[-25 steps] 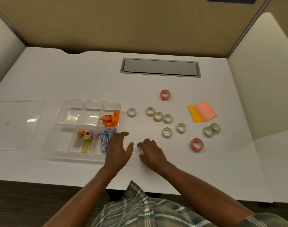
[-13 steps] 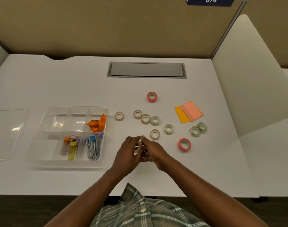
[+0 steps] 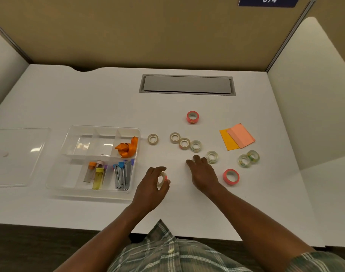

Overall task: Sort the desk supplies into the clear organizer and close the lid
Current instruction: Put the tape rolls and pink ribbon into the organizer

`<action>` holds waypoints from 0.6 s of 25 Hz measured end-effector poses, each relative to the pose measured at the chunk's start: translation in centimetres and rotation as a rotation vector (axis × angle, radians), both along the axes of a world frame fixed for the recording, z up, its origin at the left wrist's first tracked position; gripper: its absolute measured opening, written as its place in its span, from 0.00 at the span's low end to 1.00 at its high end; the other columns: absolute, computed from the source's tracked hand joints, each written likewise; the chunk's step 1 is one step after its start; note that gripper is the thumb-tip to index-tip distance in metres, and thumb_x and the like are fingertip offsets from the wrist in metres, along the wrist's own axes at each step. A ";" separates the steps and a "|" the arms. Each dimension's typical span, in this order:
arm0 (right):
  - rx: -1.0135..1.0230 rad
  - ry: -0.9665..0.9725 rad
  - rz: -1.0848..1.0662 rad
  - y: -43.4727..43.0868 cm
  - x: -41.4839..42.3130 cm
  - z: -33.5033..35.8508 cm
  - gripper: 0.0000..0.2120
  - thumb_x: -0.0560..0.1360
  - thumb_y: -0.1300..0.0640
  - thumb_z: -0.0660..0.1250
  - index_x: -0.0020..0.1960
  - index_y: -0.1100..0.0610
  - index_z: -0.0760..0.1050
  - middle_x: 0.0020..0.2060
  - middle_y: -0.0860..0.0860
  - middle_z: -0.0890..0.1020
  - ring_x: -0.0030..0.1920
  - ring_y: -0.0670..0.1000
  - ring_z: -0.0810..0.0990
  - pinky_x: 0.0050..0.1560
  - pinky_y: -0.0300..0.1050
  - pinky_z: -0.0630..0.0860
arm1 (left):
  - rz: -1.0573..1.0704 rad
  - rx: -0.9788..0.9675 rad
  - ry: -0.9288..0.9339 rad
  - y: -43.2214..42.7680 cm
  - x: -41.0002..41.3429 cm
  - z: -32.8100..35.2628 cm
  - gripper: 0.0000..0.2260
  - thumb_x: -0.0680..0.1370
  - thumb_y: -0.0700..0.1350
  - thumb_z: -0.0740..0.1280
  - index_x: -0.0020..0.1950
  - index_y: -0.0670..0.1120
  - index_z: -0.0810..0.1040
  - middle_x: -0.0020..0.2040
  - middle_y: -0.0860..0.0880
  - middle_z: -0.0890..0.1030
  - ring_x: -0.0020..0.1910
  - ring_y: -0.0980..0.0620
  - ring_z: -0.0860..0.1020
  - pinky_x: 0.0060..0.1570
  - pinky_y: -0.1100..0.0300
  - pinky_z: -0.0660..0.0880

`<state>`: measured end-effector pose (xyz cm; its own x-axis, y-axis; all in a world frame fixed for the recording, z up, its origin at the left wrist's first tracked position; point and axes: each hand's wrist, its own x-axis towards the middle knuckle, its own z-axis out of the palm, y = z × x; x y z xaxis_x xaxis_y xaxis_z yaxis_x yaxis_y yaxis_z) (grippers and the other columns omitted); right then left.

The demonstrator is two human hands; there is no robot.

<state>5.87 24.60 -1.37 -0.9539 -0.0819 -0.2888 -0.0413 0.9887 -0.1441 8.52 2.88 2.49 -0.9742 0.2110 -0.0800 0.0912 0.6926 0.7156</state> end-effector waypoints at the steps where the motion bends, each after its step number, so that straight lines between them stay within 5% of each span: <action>1: -0.026 0.017 -0.017 -0.2 0.0 0.2 0.22 0.78 0.61 0.57 0.71 0.54 0.67 0.67 0.57 0.70 0.61 0.60 0.71 0.51 0.52 0.77 | 0.008 0.013 -0.011 -0.4 0.0 0.1 0.18 0.78 0.53 0.67 0.67 0.54 0.71 0.62 0.52 0.76 0.53 0.60 0.74 0.48 0.68 0.70; 5: -0.438 0.045 -0.300 -2.9 -0.5 1.9 0.16 0.77 0.50 0.64 0.63 0.52 0.73 0.53 0.53 0.80 0.53 0.55 0.79 0.52 0.52 0.77 | 0.084 0.066 -0.074 -2.3 -0.3 0.5 0.17 0.80 0.56 0.64 0.67 0.53 0.71 0.63 0.53 0.77 0.55 0.60 0.74 0.46 0.74 0.66; 9: -1.172 -0.235 -0.707 -8.4 -2.2 5.2 0.10 0.72 0.54 0.61 0.46 0.56 0.79 0.40 0.53 0.85 0.40 0.54 0.82 0.37 0.46 0.80 | 0.142 0.077 -0.064 -5.0 -0.9 0.9 0.19 0.79 0.60 0.59 0.63 0.51 0.74 0.57 0.53 0.80 0.55 0.56 0.77 0.50 0.65 0.73; 15: -1.522 -0.468 -0.786 -18.1 -4.6 7.8 0.16 0.80 0.53 0.57 0.55 0.60 0.80 0.45 0.60 0.87 0.43 0.58 0.86 0.43 0.48 0.84 | 0.230 0.148 0.052 -12.6 -2.1 1.4 0.14 0.80 0.55 0.61 0.62 0.50 0.74 0.57 0.51 0.77 0.55 0.54 0.76 0.51 0.60 0.76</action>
